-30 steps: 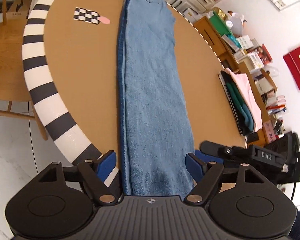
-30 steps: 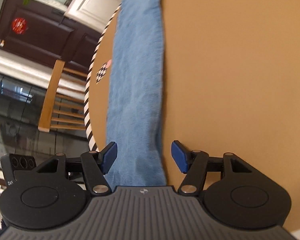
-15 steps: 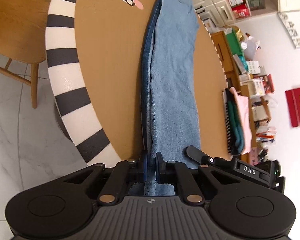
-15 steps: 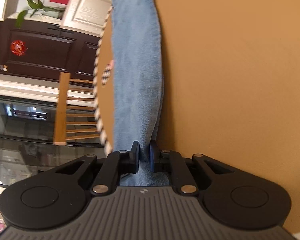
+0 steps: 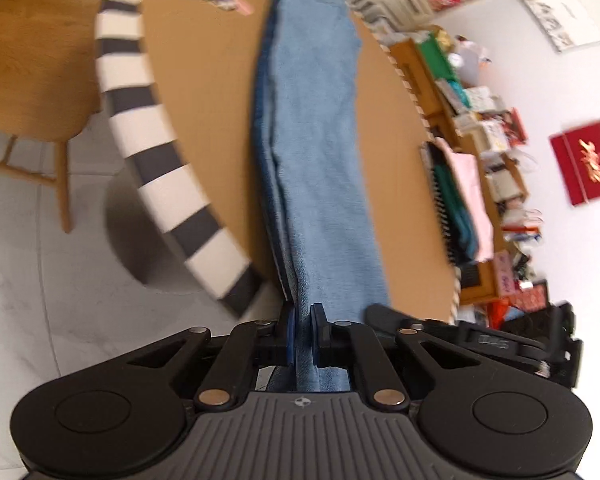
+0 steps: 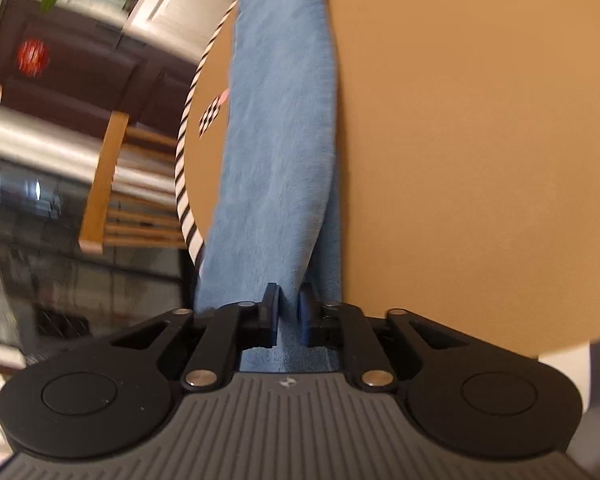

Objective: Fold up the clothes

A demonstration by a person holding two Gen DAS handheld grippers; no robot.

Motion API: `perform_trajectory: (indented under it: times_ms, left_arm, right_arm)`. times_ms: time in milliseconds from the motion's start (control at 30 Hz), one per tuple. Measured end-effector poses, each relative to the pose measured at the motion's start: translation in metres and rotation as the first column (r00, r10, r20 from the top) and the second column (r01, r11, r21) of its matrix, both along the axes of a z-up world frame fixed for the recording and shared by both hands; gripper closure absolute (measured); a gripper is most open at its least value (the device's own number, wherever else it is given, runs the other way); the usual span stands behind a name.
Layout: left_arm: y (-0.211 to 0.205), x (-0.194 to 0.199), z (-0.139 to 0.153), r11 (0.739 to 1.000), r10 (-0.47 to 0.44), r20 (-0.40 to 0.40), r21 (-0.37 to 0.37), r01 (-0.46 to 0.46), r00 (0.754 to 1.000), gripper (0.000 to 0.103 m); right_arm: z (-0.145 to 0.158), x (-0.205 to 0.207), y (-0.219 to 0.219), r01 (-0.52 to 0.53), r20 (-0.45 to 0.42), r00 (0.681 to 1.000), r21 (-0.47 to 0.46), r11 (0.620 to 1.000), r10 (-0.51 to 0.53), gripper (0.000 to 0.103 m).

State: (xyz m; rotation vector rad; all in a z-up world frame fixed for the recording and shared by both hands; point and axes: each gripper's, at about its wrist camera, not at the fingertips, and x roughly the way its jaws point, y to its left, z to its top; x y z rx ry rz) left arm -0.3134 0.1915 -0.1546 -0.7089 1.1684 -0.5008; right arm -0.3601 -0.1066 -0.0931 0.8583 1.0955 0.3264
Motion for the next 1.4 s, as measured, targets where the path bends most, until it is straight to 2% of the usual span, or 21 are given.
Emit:
perform_trajectory:
  times_ms: [33, 133, 200, 300, 400, 433, 467, 600, 700, 867, 967, 1067, 1133, 1167, 1200, 1300, 1333, 1367, 1400]
  left_arm:
    - [0.001, -0.001, -0.002, 1.000, 0.007, -0.003, 0.000, -0.007, 1.000, 0.095]
    - [0.002, -0.003, -0.003, 1.000, -0.005, 0.010, 0.026, 0.005, 1.000, 0.094]
    - [0.001, -0.002, -0.002, 0.998, -0.024, 0.019, 0.055, 0.023, 1.000, 0.094]
    - [0.004, -0.003, -0.005, 0.999, -0.022, 0.010, 0.045, 0.021, 1.000, 0.094]
    - [0.004, 0.000, -0.008, 0.999, -0.021, 0.004, 0.031, 0.020, 1.000, 0.092]
    - [0.003, 0.001, -0.008, 0.999, -0.022, 0.005, 0.029, 0.022, 1.000, 0.092]
    - [0.003, 0.001, -0.009, 1.000, -0.017, 0.001, 0.025, 0.017, 1.000, 0.092]
    - [0.006, 0.002, -0.010, 1.000, -0.003, -0.018, 0.012, 0.003, 1.000, 0.092]
    - [0.005, 0.003, -0.007, 1.000, 0.001, -0.016, 0.009, -0.001, 1.000, 0.094]
    - [0.009, 0.002, 0.003, 0.998, 0.010, -0.003, -0.056, -0.010, 1.000, 0.095]
    - [0.016, -0.005, 0.008, 0.996, 0.013, -0.002, -0.092, -0.013, 1.000, 0.095]
    - [0.021, -0.014, 0.011, 0.987, 0.011, -0.014, -0.158, -0.013, 1.000, 0.095]
    - [0.023, -0.020, 0.013, 0.981, 0.005, -0.018, -0.194, -0.008, 1.000, 0.094]
    - [0.023, -0.019, 0.012, 0.983, 0.001, -0.015, -0.183, -0.004, 1.000, 0.094]
    - [0.022, -0.018, 0.012, 0.985, -0.003, -0.013, -0.170, 0.001, 1.000, 0.095]
    - [0.020, -0.011, 0.001, 0.993, -0.002, -0.032, -0.122, -0.002, 0.999, 0.095]
    - [0.019, -0.010, -0.001, 0.995, -0.002, -0.027, -0.104, -0.001, 1.000, 0.096]
    - [0.018, -0.010, -0.002, 0.996, -0.002, -0.022, -0.086, 0.001, 1.000, 0.096]
    - [0.016, -0.009, -0.003, 0.998, -0.003, -0.016, -0.068, 0.002, 1.000, 0.096]
  right_arm:
    - [0.000, -0.001, -0.003, 0.027, -0.005, 1.000, -0.010, 1.000, -0.028, 0.082]
    - [0.001, -0.001, -0.012, 0.084, -0.007, 0.996, -0.042, 0.996, -0.084, 0.052]
    - [-0.001, 0.005, -0.015, 0.089, -0.017, 0.996, -0.037, 0.995, -0.090, 0.055]
    - [-0.001, 0.013, -0.008, 0.049, -0.022, 0.999, -0.055, 0.997, -0.050, 0.056]
    - [-0.002, 0.021, 0.013, -0.044, -0.011, 0.999, -0.042, 0.998, 0.044, 0.058]
    - [-0.002, 0.023, 0.019, -0.066, -0.002, 0.998, -0.070, 0.995, 0.066, 0.073]
    - [-0.004, 0.026, 0.023, -0.077, -0.014, 0.997, -0.105, 0.992, 0.076, 0.095]
    - [-0.024, 0.024, 0.000, 0.037, -0.114, 0.993, 0.075, 0.997, -0.028, 0.094]
    - [-0.020, 0.021, -0.004, 0.039, -0.103, 0.994, 0.104, 0.994, -0.028, 0.094]
    - [-0.008, 0.020, -0.003, 0.027, -0.069, 0.997, 0.135, 0.990, -0.018, 0.094]
    - [-0.006, 0.017, 0.000, 0.029, -0.084, 0.996, 0.145, 0.989, -0.017, 0.094]
    - [-0.006, 0.004, 0.006, 0.020, -0.088, 0.996, 0.218, 0.976, -0.001, 0.096]
    - [0.001, -0.002, 0.011, -0.003, -0.056, 0.998, 0.210, 0.978, 0.015, 0.096]
    - [0.005, -0.002, 0.012, -0.023, -0.031, 0.999, 0.175, 0.984, 0.028, 0.096]
    - [0.003, -0.001, 0.013, -0.015, -0.039, 0.999, 0.128, 0.992, 0.020, 0.096]
    - [-0.012, 0.001, 0.010, 0.032, -0.106, 0.994, 0.119, 0.992, -0.019, 0.093]
    - [-0.010, 0.000, 0.010, 0.026, -0.105, 0.994, 0.067, 0.997, -0.019, 0.086]
    - [-0.007, -0.002, 0.010, 0.019, -0.103, 0.995, 0.012, 1.000, -0.018, 0.072]
    - [-0.002, -0.004, 0.008, 0.017, -0.080, 0.997, -0.017, 1.000, -0.018, 0.066]
